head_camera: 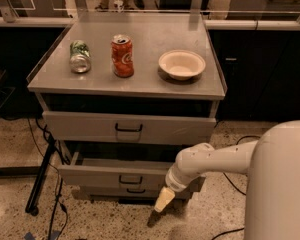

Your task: Open middle drawer

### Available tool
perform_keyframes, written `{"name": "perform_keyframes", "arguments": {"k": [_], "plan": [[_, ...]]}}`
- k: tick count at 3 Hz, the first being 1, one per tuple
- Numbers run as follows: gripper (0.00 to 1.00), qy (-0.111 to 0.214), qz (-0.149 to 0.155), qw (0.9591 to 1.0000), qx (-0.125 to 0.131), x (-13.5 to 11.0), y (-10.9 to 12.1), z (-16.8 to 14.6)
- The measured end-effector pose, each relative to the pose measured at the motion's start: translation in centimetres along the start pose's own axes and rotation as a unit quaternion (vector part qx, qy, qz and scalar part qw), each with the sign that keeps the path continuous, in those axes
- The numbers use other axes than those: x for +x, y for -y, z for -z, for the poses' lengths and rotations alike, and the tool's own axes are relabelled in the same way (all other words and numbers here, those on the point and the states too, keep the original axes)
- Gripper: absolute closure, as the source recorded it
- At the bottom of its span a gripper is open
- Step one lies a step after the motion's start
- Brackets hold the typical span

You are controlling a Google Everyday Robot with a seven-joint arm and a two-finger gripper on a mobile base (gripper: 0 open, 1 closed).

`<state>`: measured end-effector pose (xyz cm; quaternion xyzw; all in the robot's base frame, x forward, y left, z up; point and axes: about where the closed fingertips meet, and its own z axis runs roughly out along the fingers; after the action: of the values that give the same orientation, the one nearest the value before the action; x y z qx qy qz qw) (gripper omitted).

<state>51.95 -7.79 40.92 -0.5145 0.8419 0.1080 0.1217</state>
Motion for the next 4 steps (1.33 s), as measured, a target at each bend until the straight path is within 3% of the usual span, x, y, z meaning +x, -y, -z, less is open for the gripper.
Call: {"name": "perform_keyframes", "arguments": {"k": [1, 2, 4], "plan": [[0.0, -0.007, 0.001, 1.0, -0.005, 0.3, -0.4, -0.1], [0.0, -0.013, 0.008, 0.9997, -0.019, 2.4, -3.7, 2.5], [0.0, -0.02, -0.027, 0.9994, 0.004, 8.1, -10.2, 9.6]]}}
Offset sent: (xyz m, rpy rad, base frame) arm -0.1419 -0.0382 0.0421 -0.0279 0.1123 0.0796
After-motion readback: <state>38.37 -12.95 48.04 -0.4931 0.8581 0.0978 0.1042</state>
